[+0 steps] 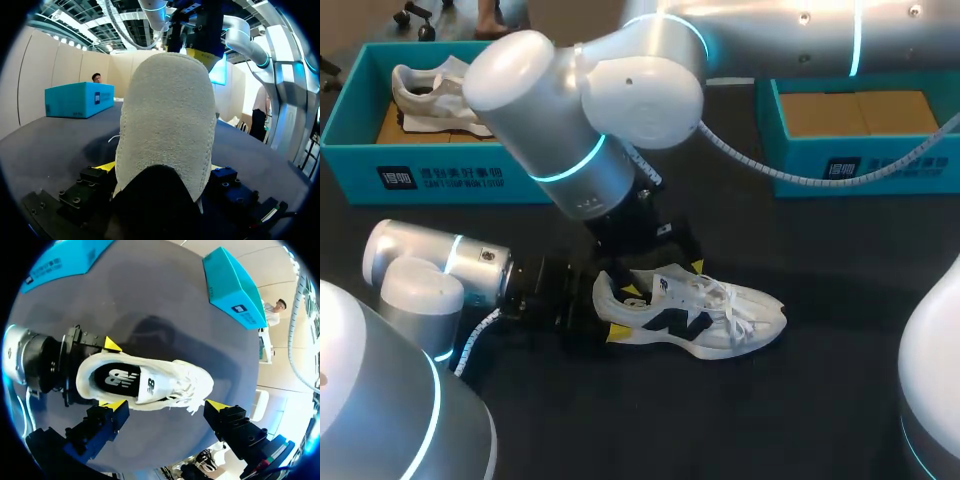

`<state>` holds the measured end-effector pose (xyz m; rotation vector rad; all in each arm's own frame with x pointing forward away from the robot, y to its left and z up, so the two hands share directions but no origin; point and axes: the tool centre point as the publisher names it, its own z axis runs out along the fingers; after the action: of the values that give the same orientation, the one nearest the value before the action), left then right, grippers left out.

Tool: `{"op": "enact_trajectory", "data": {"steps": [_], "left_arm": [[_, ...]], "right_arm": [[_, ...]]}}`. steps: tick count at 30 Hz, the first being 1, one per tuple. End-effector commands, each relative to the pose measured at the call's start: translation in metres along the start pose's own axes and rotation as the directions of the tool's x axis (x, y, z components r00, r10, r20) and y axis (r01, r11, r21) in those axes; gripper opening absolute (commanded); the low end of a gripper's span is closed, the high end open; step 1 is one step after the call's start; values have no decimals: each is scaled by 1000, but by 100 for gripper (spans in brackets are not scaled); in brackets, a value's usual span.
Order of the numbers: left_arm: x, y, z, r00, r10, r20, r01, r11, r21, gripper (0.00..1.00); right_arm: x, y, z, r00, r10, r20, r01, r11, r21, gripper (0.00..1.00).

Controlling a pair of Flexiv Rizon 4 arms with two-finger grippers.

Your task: Take the shoe out of the shoebox, open the shoe tongue, remove and reinsert the insole, then place the shoe into the shoebox

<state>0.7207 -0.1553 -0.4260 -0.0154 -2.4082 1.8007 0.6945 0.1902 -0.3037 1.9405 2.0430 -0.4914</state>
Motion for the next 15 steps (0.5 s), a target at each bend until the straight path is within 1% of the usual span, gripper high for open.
{"op": "enact_trajectory", "data": {"steps": [1, 10, 15], "left_arm": [[-5, 6, -2, 1000, -1, -2, 1, 1000, -2, 0], [-5, 6, -2, 1000, -1, -2, 1, 1000, -2, 0], [-5, 6, -2, 1000, -1, -2, 1, 1000, -2, 0]], "right_arm": [[10, 6, 5, 1000, 8, 18, -9, 1000, 18, 100], [21, 12, 16, 999, 35, 17, -36, 999, 29, 100], [19, 13, 23, 998, 59, 20, -60, 998, 37, 100]]}}
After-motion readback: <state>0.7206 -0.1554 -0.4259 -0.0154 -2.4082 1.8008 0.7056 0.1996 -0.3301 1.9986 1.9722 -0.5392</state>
